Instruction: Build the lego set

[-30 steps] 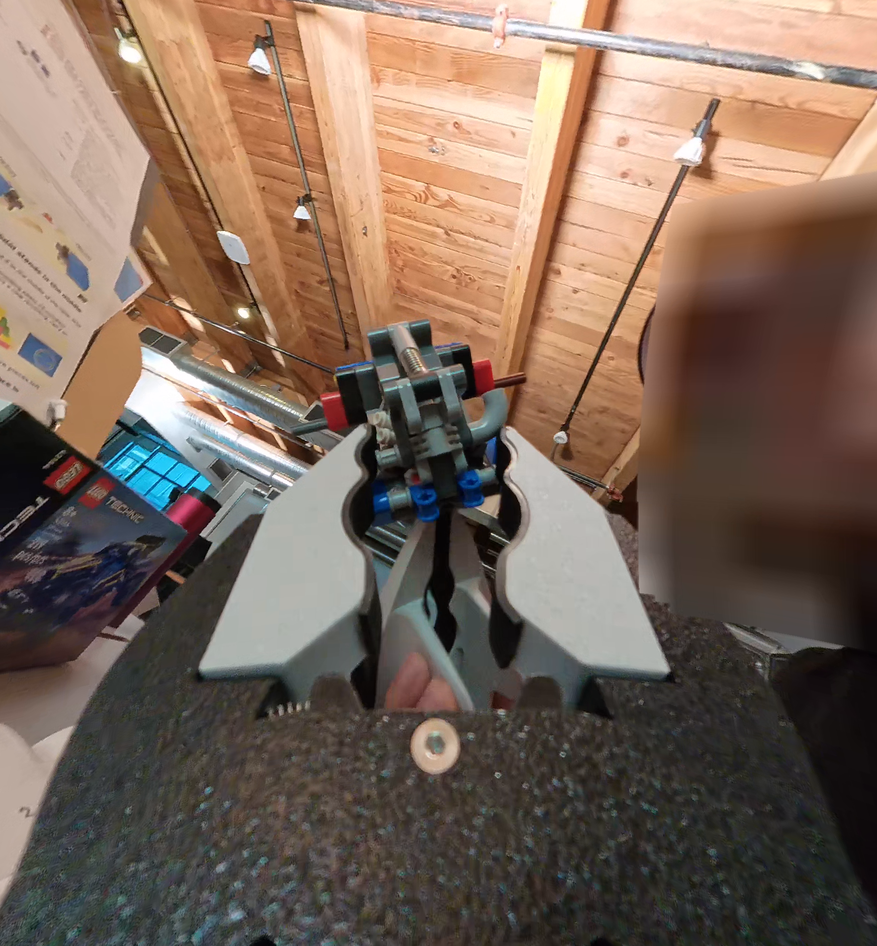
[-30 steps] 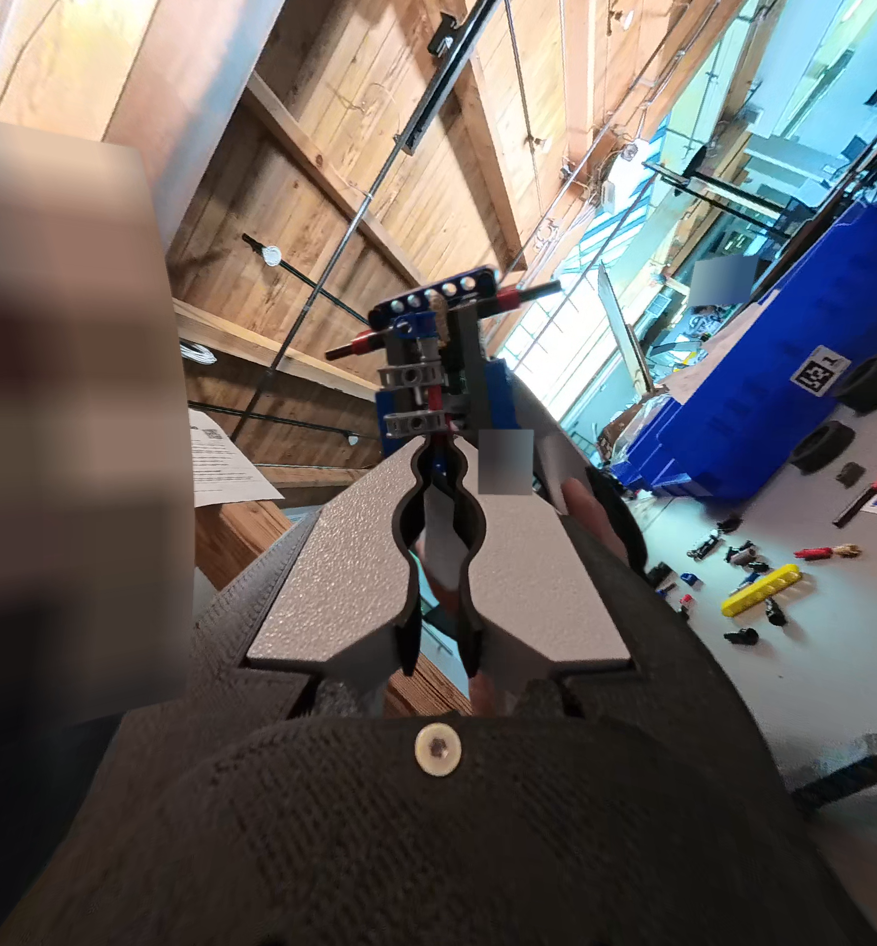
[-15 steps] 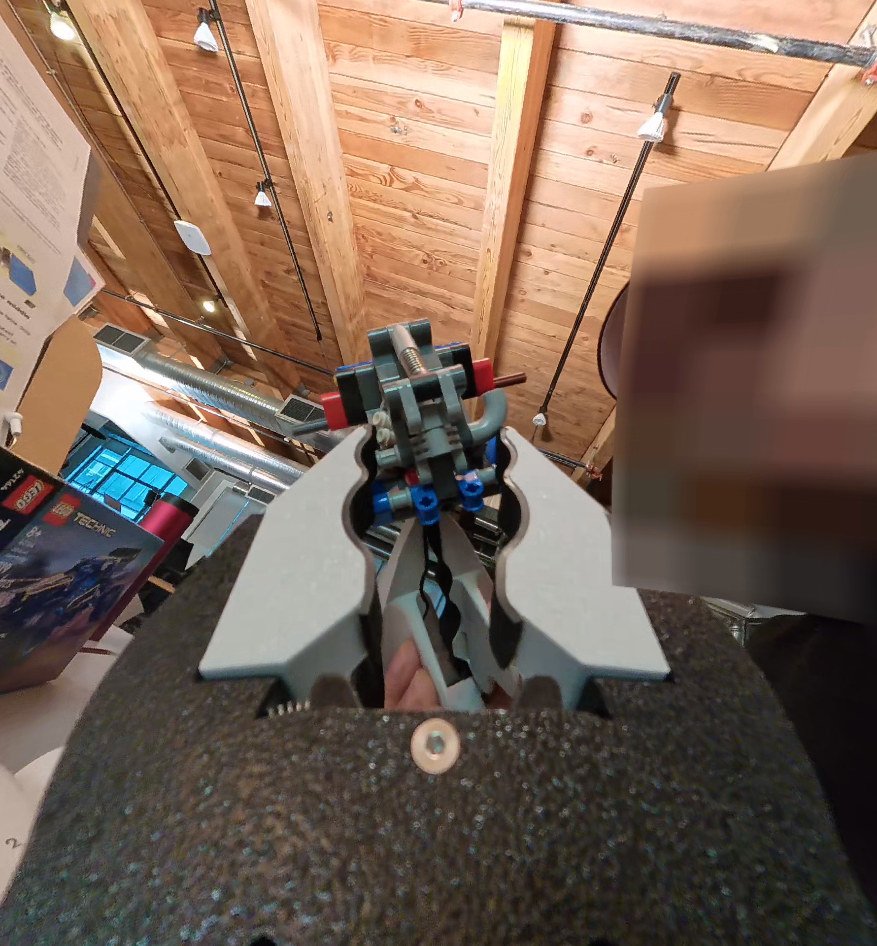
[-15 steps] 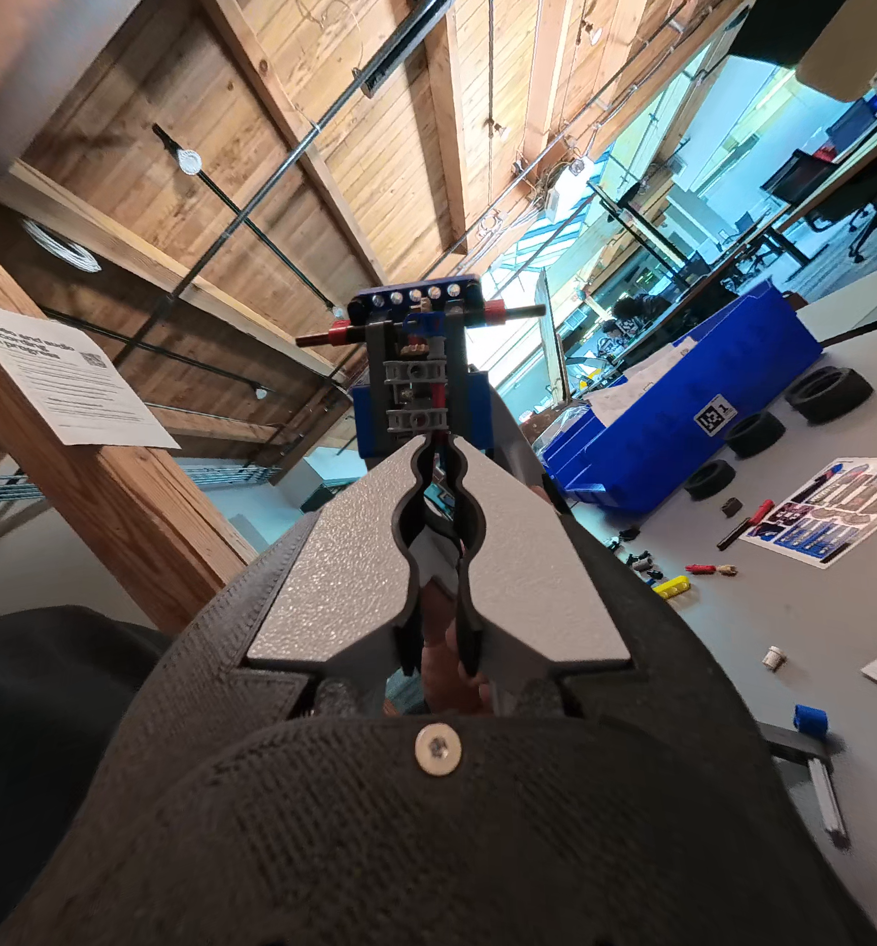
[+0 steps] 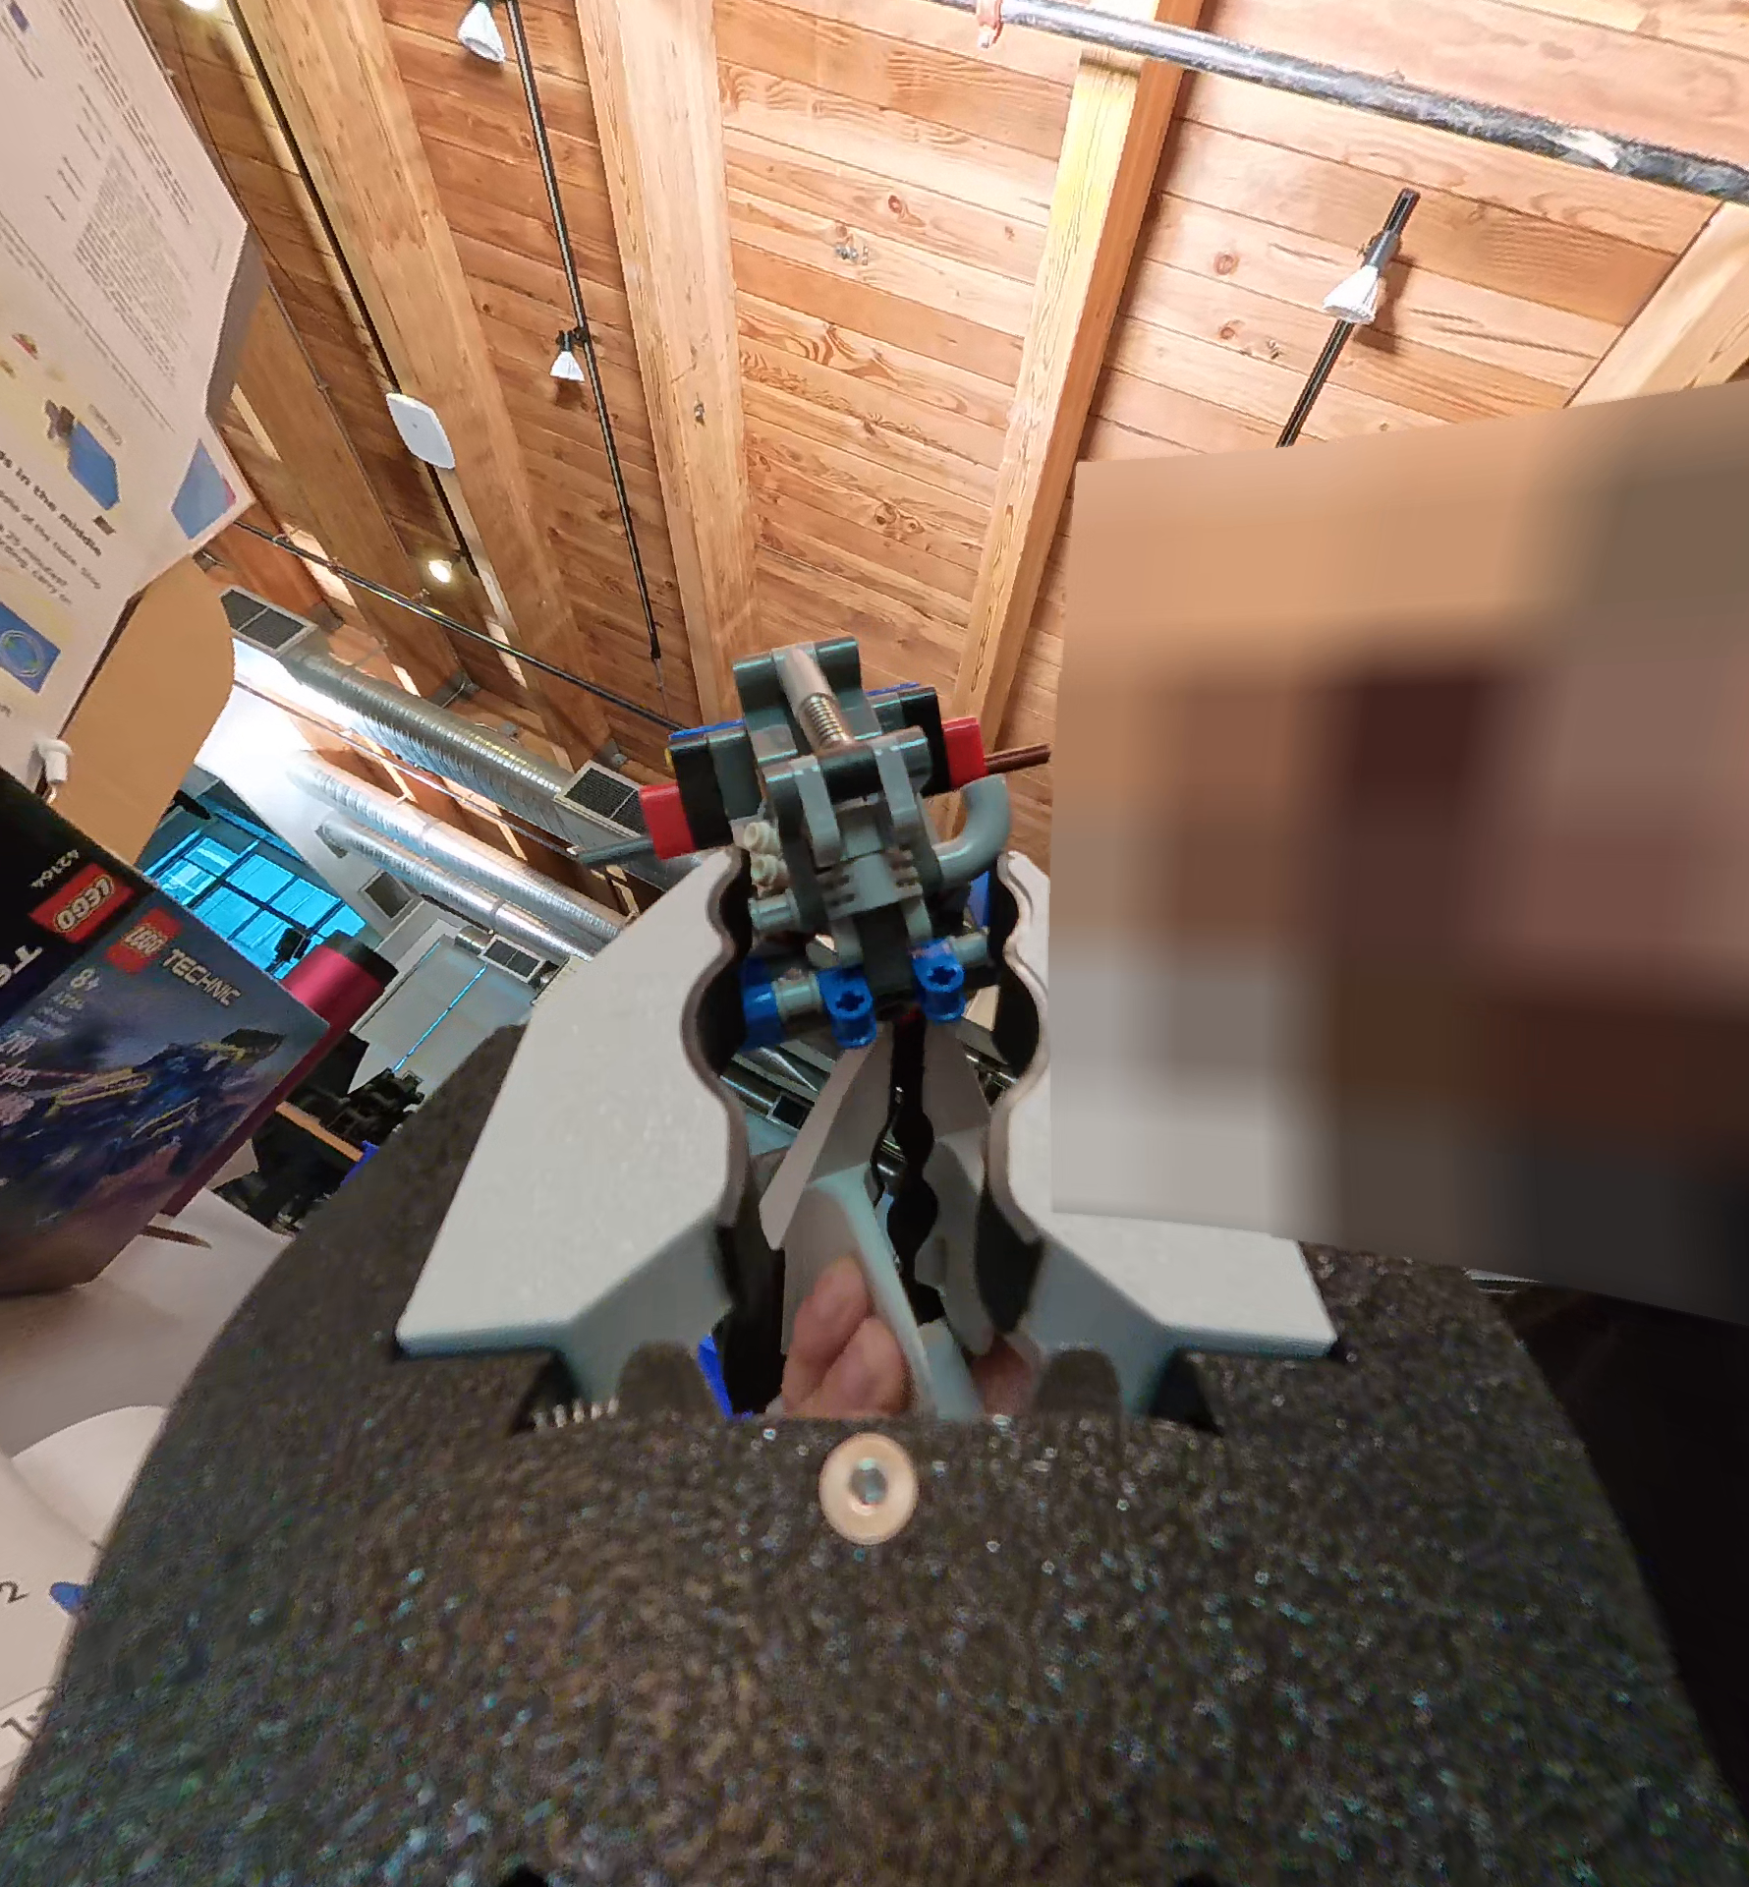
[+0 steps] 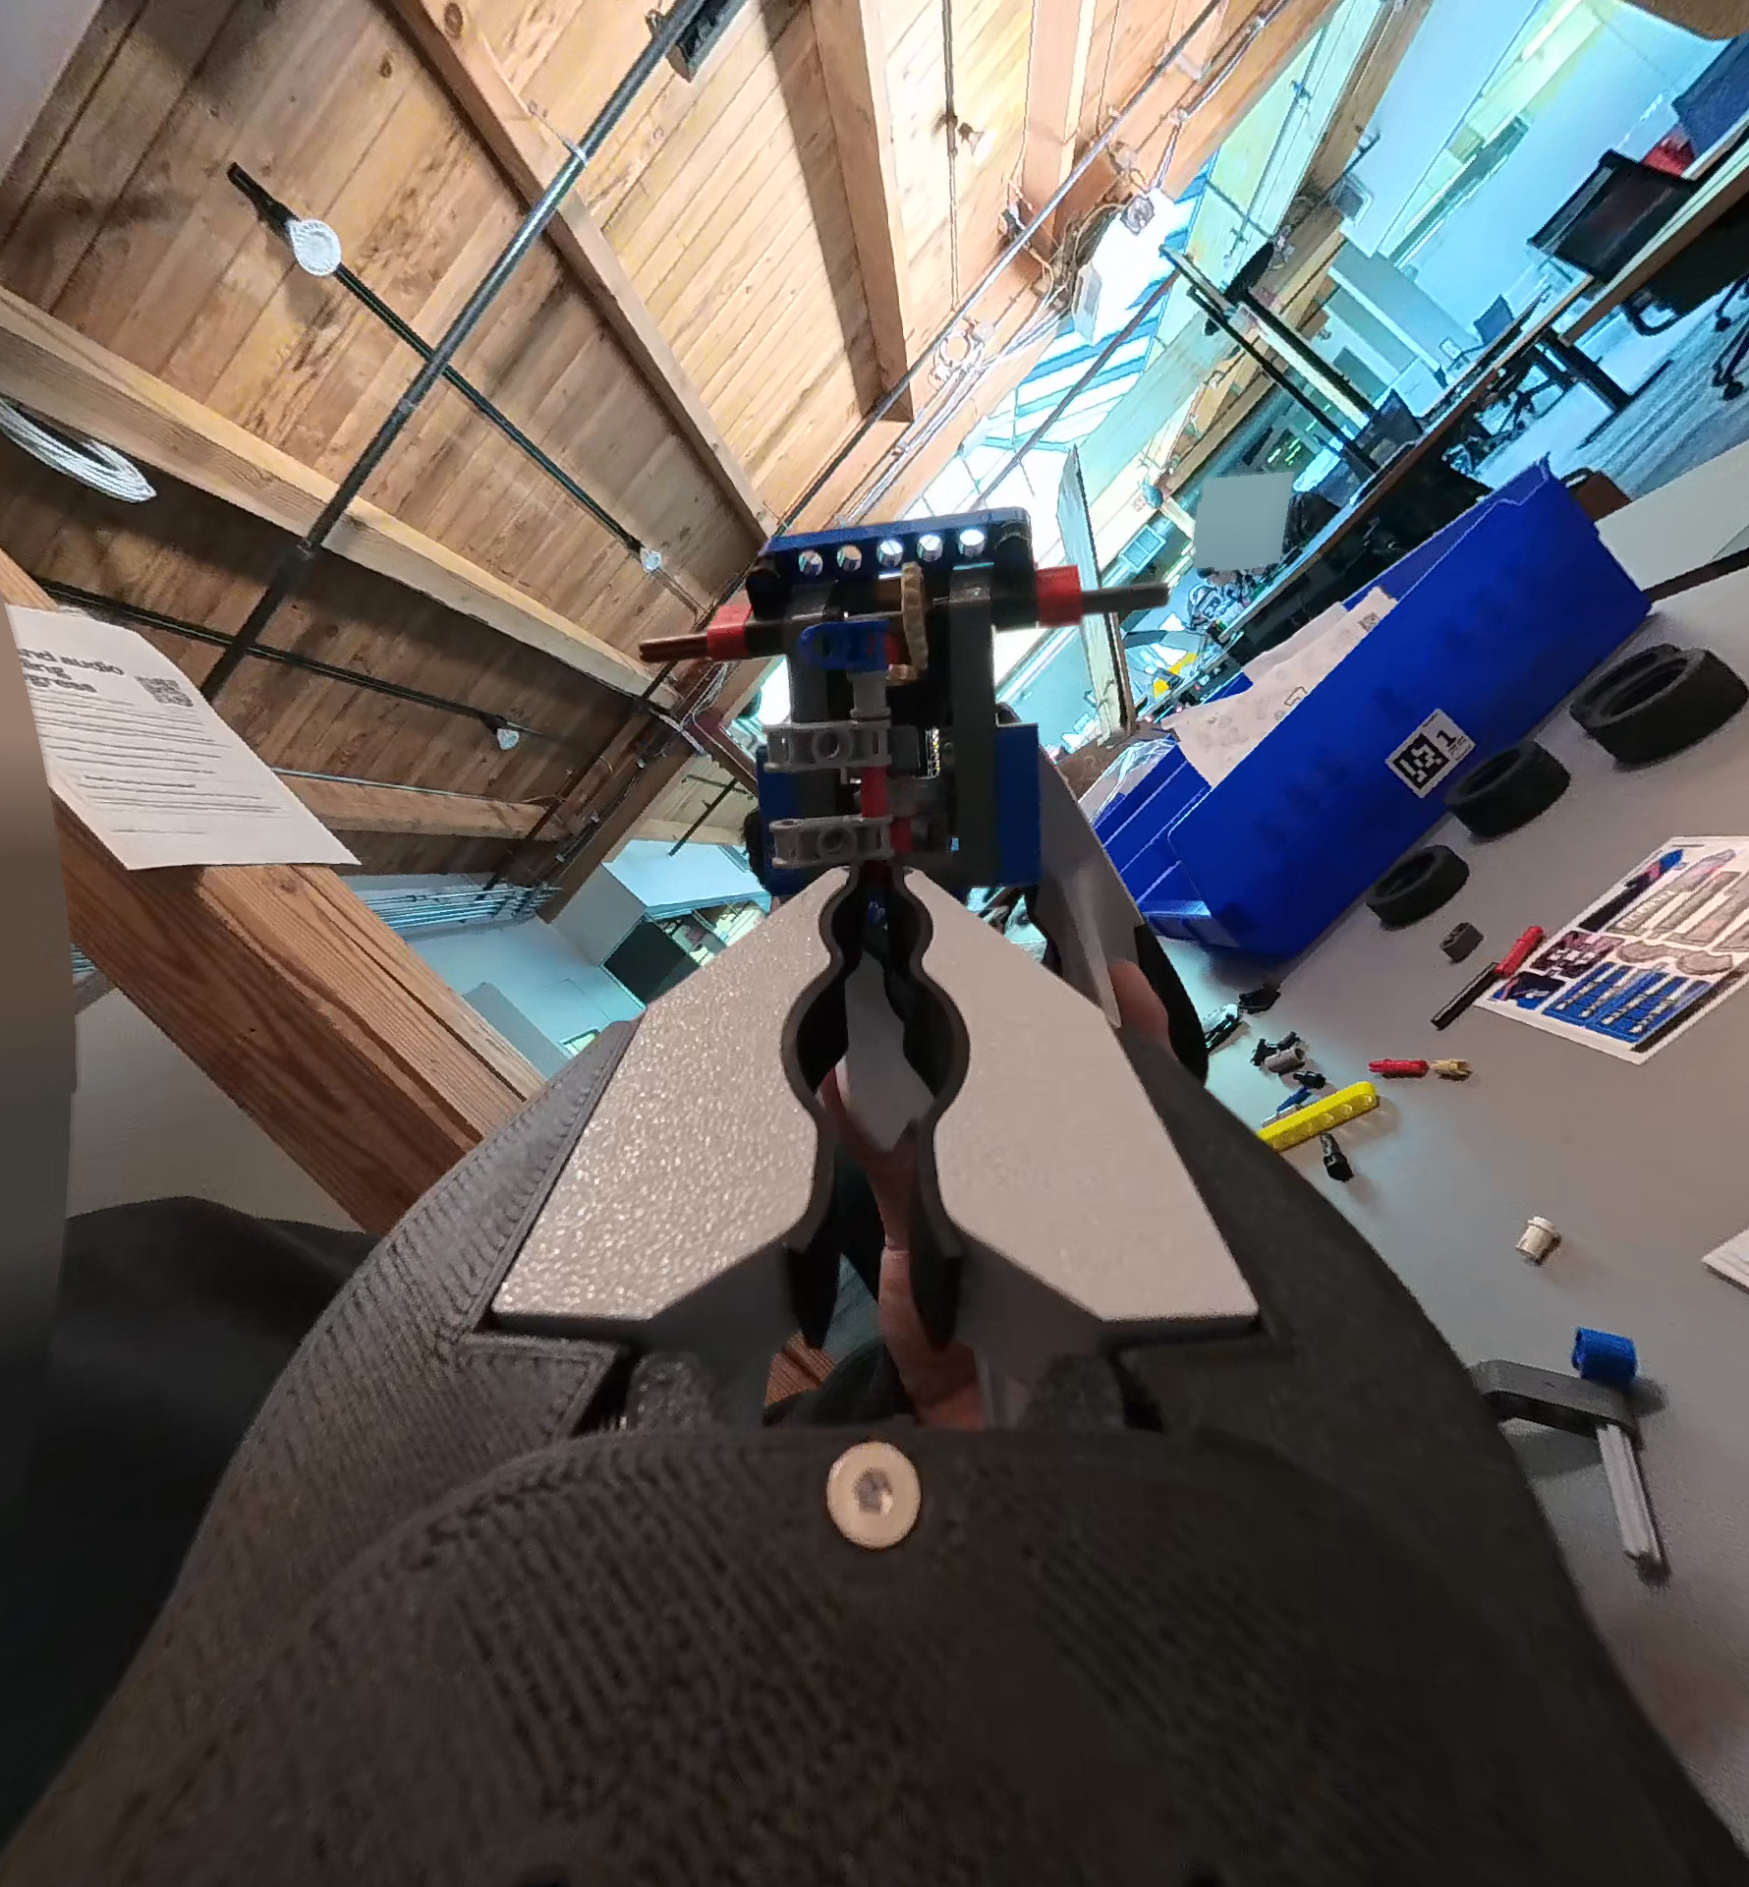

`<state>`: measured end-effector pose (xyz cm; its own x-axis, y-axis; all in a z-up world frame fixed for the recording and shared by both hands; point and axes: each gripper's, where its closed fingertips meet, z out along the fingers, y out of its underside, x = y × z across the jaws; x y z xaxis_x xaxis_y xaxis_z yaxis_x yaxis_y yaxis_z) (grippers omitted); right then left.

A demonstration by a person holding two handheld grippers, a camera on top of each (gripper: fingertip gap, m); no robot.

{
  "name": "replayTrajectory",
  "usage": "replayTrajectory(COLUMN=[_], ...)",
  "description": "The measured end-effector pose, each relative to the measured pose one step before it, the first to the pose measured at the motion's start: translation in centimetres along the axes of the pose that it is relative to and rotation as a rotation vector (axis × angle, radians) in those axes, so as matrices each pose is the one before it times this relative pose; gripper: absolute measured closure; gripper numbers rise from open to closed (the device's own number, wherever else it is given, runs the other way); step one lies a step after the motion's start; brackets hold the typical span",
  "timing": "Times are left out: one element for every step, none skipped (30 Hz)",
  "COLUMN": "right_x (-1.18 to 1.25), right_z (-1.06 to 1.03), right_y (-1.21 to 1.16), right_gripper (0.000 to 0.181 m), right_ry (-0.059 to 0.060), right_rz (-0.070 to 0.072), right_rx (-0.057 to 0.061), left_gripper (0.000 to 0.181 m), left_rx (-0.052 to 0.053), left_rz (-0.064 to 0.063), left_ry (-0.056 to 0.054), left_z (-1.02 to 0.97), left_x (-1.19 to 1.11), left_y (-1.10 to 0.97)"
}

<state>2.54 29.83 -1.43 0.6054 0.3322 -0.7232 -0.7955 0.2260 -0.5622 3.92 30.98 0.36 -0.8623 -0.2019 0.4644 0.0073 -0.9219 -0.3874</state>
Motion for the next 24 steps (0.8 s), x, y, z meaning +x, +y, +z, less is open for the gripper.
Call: replayTrajectory(right_x=[-0.008,-0.090,-0.065,0.039,0.122,0.117,0.088,0.120,0.130,0.079,0.021,-0.015,0.057,0.173,0.227,0.217,0.247,0.300,0.208,0.126,0.142,0.149,0.083,0.122], right_z=[0.017,0.037,0.045,0.010,-0.033,-0.031,-0.050,-0.039,-0.014,0.021,0.022,0.037,-0.002,-0.040,-0.055,-0.074,-0.079,-0.117,-0.110,-0.087,-0.053,-0.052,-0.034,-0.058], right_y=[-0.010,-0.020,0.020,-0.007,-0.044,-0.034,-0.099,-0.097,-0.043,-0.039,-0.057,-0.047,-0.062,-0.093,-0.046,-0.032,-0.035,-0.084,-0.096,-0.086,-0.066,-0.056,-0.021,-0.062], right_gripper=[0.180,0.180,0.180,0.180,0.180,0.180,0.180,0.180,0.180,0.180,0.180,0.180,0.180,0.180,0.180,0.180,0.180,0.180,0.180,0.180,0.180,0.180,0.180,0.180], right_ry=[-0.0024,-0.0127,-0.0154,-0.0111,-0.0066,-0.0053,-0.0053,-0.0015,0.0007,-0.0002,-0.0019,-0.0047,0.0002,0.0077,0.0081,0.0051,0.0054,0.0092,0.0050,0.0013,0.0056,0.0096,0.0069,0.0095], right_rz=[0.0154,0.0295,0.0349,0.0332,0.0283,0.0219,0.0211,0.0230,0.0123,0.0074,0.0106,0.0098,0.0061,0.0007,0.0015,0.0052,0.0081,0.0057,0.0024,0.0037,-0.0001,-0.0094,-0.0100,-0.0078], right_rx=[0.0024,0.0067,0.0062,0.0095,0.0105,0.0079,0.0106,0.0104,0.0053,0.0055,0.0064,0.0047,0.0027,0.0055,0.0022,0.0020,0.0034,0.0061,0.0052,0.0032,0.0016,0.0007,-0.0025,-0.0001], left_gripper=[0.138,0.138,0.138,0.138,0.138,0.138,0.138,0.138,0.137,0.137,0.137,0.137,0.137,0.137,0.137,0.137,0.137,0.137,0.137,0.137,0.137,0.137,0.137,0.137], left_rx=[0.0002,-0.0015,-0.0019,0.0022,0.0034,0.0025,0.0013,0.0039,0.0067,0.0028,0.0010,0.0052,0.0053,0.0053,0.0066,0.0063,0.0067,0.0039,0.0013,-0.0018,-0.0032,0.0011,0.0049,0.0036], left_rz=[0.0015,0.0028,0.0018,0.0000,-0.0047,-0.0097,-0.0132,-0.0141,-0.0127,-0.0113,-0.0099,-0.0106,-0.0126,-0.0158,-0.0208,-0.0240,-0.0242,-0.0190,-0.0069,0.0022,0.0020,0.0036,0.0029,0.0019], left_ry=[0.0000,-0.0013,-0.0035,-0.0056,-0.0082,-0.0079,-0.0067,-0.0048,-0.0032,-0.0040,-0.0052,-0.0071,-0.0126,-0.0192,-0.0220,-0.0194,-0.0151,-0.0110,-0.0086,-0.0118,-0.0133,-0.0058,0.0005,0.0012], left_z=[0.000,0.012,-0.004,-0.016,-0.040,-0.045,-0.031,-0.032,-0.013,-0.006,-0.001,-0.014,-0.047,-0.060,-0.087,-0.074,-0.040,-0.018,-0.006,0.008,0.003,-0.001,-0.016,0.003], left_x=[0.000,-0.013,-0.044,-0.073,-0.142,-0.174,-0.168,-0.124,-0.079,-0.093,-0.096,-0.135,-0.245,-0.364,-0.429,-0.394,-0.318,-0.214,-0.131,-0.123,-0.141,-0.033,0.052,0.067], left_y=[0.006,0.019,0.041,-0.009,-0.043,-0.015,0.000,-0.013,-0.007,0.076,0.090,0.025,0.019,0.028,0.036,0.054,0.042,0.046,0.031,0.037,-0.007,-0.091,-0.164,-0.154])
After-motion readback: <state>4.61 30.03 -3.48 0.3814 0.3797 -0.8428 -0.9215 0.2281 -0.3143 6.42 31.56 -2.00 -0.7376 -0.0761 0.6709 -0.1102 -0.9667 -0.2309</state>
